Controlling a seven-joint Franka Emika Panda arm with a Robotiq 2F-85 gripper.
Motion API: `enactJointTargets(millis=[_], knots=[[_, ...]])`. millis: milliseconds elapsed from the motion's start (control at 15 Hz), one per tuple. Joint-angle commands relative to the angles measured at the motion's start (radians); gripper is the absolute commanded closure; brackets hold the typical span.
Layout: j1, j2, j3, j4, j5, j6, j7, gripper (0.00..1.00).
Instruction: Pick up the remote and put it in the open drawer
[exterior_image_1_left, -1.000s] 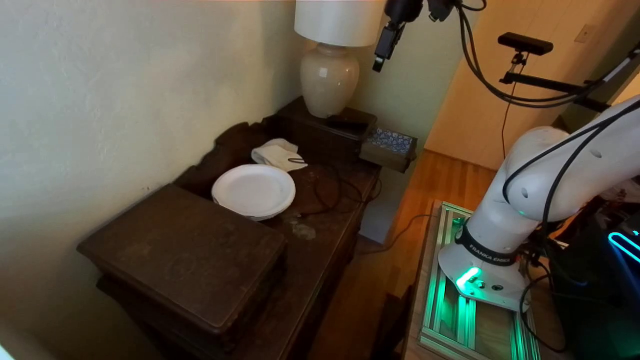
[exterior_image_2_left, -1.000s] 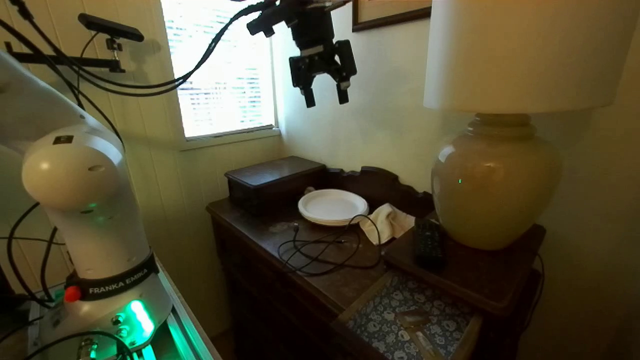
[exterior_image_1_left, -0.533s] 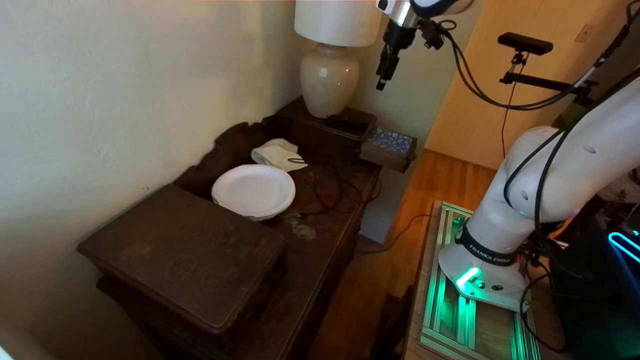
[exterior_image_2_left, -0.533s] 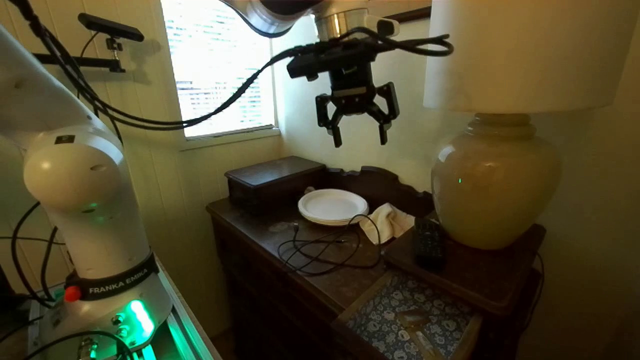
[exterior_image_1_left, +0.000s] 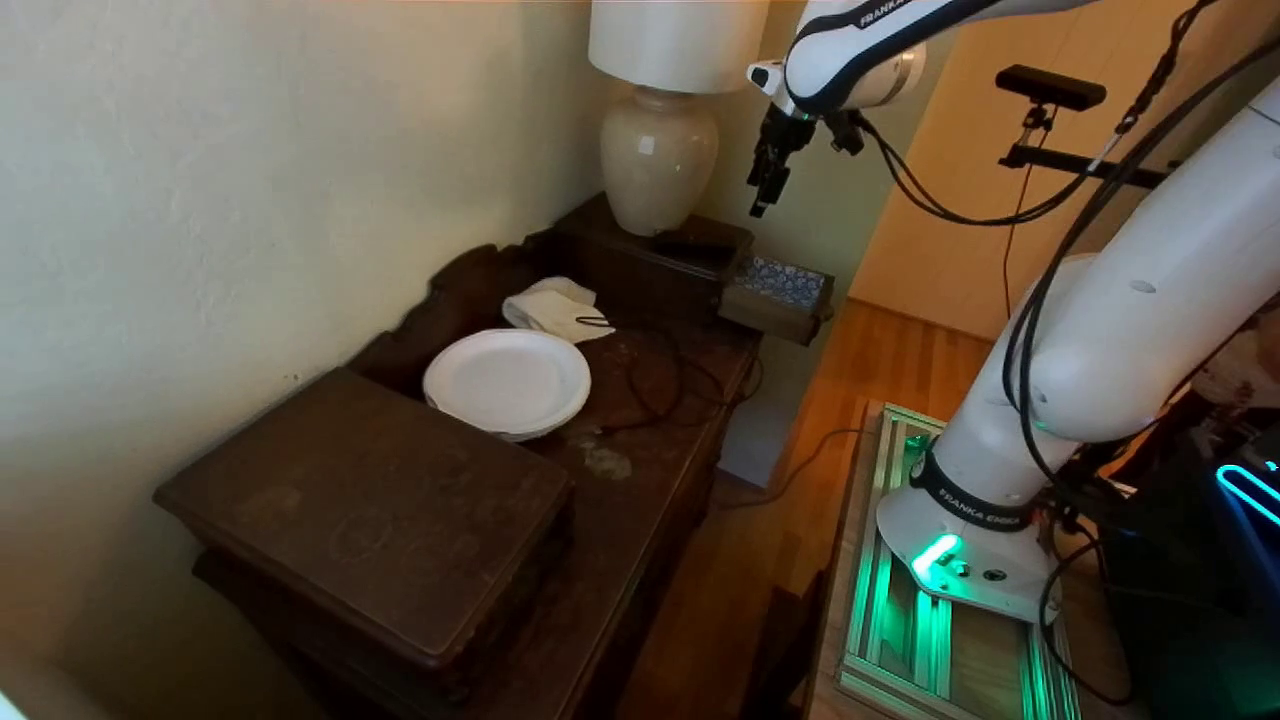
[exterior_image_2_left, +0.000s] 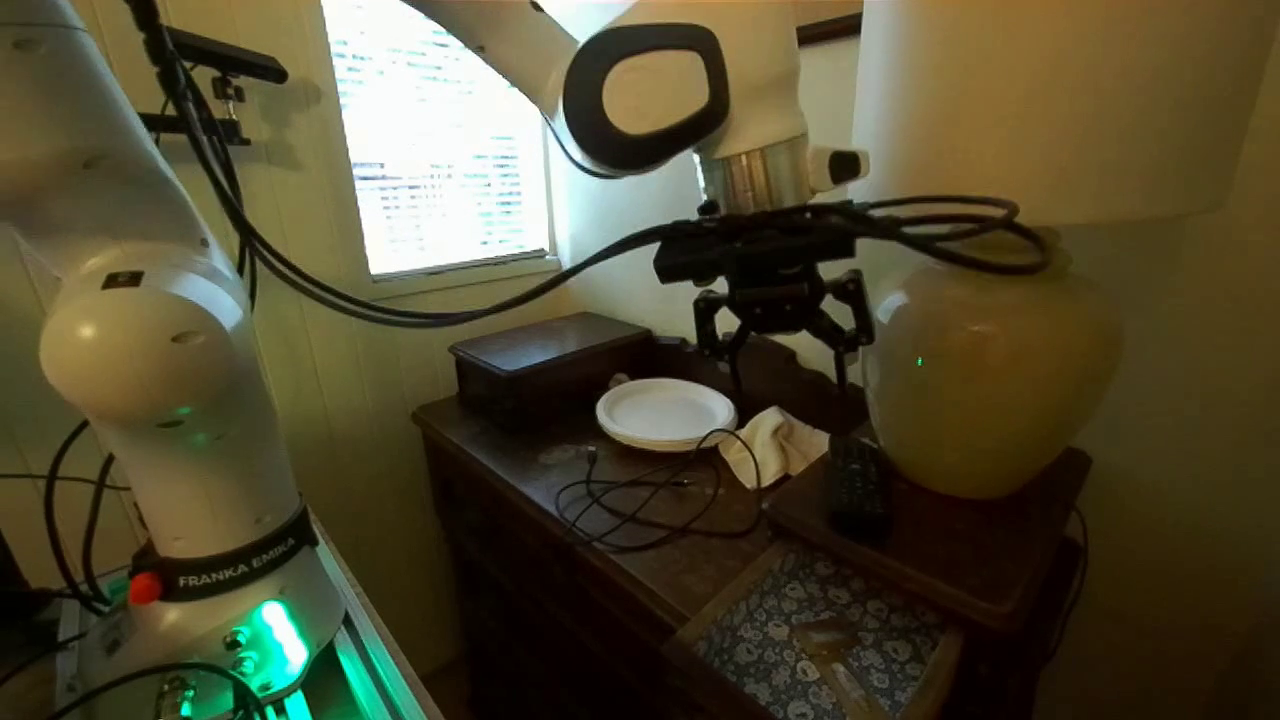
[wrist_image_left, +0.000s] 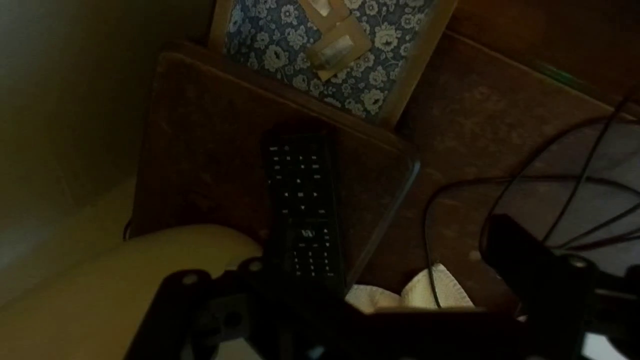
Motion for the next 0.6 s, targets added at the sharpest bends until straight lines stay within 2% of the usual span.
enactJointTargets(millis=[0,400,533], knots=[[-0.048,0.025,0.042,0.004,0.024,0.008,-0.02,0.0],[-0.049,0.064,0.045,0.028,0.035,0.023,0.003,0.0],[-0.038,0.091,0.034,0.051,0.118,0.002,-0.058,0.0]])
